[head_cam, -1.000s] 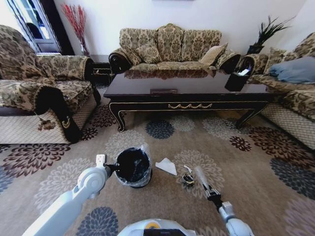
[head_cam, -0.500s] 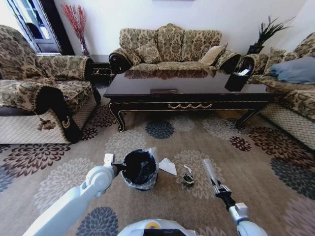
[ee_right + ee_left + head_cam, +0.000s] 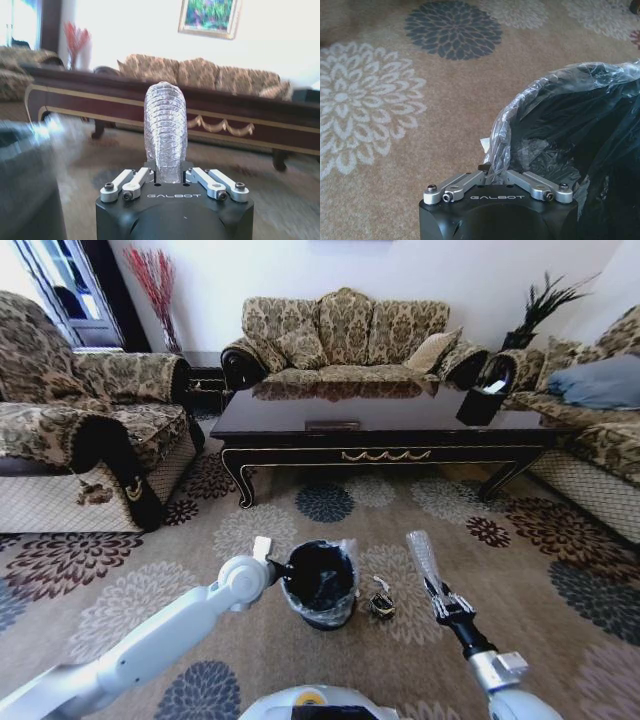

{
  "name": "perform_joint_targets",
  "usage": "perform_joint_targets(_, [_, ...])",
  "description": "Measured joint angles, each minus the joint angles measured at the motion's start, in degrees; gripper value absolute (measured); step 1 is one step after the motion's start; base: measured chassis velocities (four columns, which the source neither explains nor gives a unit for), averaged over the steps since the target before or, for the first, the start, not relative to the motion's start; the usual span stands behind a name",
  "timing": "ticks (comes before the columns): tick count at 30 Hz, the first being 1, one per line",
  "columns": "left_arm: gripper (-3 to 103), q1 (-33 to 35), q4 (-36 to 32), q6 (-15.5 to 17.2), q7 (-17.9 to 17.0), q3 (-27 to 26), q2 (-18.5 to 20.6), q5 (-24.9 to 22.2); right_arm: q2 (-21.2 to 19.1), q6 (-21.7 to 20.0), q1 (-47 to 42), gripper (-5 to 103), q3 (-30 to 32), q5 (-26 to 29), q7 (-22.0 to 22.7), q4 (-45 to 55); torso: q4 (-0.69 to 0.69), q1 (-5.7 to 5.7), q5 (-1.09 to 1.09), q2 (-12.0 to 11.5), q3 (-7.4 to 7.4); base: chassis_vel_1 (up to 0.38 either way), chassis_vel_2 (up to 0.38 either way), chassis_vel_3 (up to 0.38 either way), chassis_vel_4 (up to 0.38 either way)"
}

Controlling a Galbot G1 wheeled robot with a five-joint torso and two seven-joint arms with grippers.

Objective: Move to the front of the table and pick up the trash from the floor, then place it into the trash bin.

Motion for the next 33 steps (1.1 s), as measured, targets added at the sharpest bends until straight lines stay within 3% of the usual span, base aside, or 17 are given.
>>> perform_joint_targets(9, [0,-9.61,3.33,0.00,-2.37,7.72,-3.03,-5.59,0.24,-0.01,-2.22,22,-2.57,-2.77,-0.36,7.85,0.00,0.00,0.00,0.00,0.00,0.000,0.000,0.000,0.000])
perform_joint_targets(12, [0,-13.98,5.36,-0.04,-4.20,11.48,-6.35,-8.80,-0.53,0.09,-2.36,22,-4.77,-4.18,-1.21,9.98,-0.02,0.00,0.00,0.00,0.00,0.000,0.000,0.000,0.000])
perform_joint_targets(25, [0,-18.13,8.76,-0.02,-5.31,20.21,-10.47,-11.06,-1.15,0.92,-2.24,22,-11.08,-7.70,-2.52,10.81,0.00,0.00,-0.01,0.00,0.00,0.000,0.000,0.000,0.000])
perform_joint_targets(33, [0,-19.02,9.02,-0.02,-6.04,21.32,-11.82,-12.04,0.07,1.10,-1.36,22,-13.68,-9.33,-2.48,8.44,-0.01,0.00,-0.01,0.00,0.00,0.000,0.000,0.000,0.000])
